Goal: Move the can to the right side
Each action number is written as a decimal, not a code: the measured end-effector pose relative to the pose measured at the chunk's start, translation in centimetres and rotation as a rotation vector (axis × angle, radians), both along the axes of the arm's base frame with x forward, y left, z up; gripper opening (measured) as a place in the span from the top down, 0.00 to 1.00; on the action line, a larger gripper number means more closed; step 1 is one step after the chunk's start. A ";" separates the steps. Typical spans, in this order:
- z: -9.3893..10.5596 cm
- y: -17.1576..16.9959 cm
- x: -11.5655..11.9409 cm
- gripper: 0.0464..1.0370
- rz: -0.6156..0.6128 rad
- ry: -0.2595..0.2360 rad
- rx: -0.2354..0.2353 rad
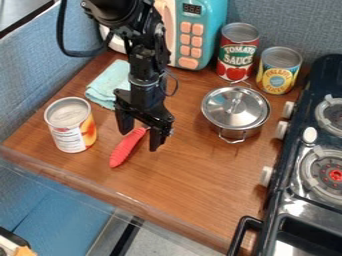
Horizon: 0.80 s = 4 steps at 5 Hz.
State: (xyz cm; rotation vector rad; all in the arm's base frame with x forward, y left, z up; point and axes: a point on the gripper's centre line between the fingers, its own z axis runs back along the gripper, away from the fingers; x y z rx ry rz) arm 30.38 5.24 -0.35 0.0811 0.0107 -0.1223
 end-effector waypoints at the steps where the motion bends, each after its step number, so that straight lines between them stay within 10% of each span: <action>1: -0.1 0.2 -0.3 0.04 0.016 0.007 0.011; 4: -1.7 1.5 -1.3 0.04 0.077 0.060 0.018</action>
